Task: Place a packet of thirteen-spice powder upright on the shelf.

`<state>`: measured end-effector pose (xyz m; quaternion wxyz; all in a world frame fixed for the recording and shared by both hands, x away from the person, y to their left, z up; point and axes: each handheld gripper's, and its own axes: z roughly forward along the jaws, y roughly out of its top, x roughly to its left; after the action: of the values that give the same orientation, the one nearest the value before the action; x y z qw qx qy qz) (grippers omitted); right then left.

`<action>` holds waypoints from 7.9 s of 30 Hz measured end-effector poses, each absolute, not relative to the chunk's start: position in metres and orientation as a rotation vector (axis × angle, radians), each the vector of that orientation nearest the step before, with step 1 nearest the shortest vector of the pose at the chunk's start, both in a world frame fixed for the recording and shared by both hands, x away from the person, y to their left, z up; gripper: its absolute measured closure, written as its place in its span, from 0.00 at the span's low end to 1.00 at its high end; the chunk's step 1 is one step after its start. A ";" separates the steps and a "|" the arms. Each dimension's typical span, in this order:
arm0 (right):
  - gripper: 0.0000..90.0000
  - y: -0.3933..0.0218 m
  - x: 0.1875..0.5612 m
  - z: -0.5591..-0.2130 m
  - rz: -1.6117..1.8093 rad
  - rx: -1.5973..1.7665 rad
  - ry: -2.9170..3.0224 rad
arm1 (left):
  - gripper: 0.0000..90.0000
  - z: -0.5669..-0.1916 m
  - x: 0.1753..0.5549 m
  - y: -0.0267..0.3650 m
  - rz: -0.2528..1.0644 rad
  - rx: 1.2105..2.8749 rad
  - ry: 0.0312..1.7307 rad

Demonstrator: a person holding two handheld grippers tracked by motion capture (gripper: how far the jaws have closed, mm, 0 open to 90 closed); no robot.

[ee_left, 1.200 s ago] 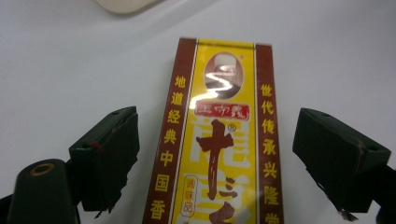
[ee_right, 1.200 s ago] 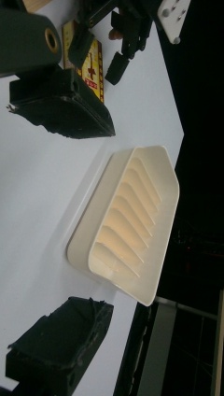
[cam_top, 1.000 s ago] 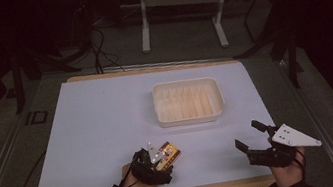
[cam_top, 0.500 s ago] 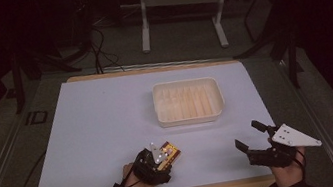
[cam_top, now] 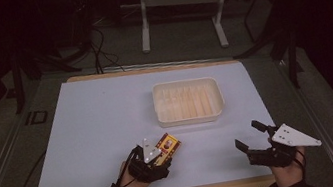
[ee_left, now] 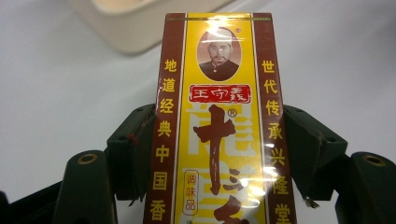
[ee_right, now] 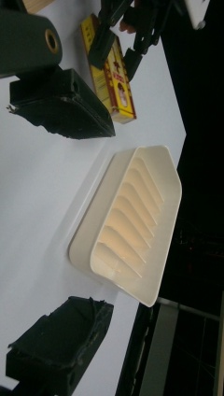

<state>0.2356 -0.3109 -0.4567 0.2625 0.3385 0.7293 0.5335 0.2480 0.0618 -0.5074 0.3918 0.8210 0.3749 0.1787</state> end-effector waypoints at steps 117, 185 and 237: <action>0.75 -0.161 0.262 -0.401 1.784 1.308 1.982 | 0.33 -0.485 0.237 0.040 0.497 1.413 0.646; 0.75 -0.155 0.379 -0.417 1.283 1.209 1.526 | 0.04 -0.499 0.233 0.075 0.509 1.571 0.843; 0.75 -0.138 0.395 -0.449 1.180 1.310 1.501 | 0.04 -0.496 0.233 0.079 0.513 1.565 0.842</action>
<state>0.3951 -0.1377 -0.4490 0.4017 0.5181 0.5936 0.4667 0.2334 0.0792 -0.4963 0.6020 0.6756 0.3634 0.2215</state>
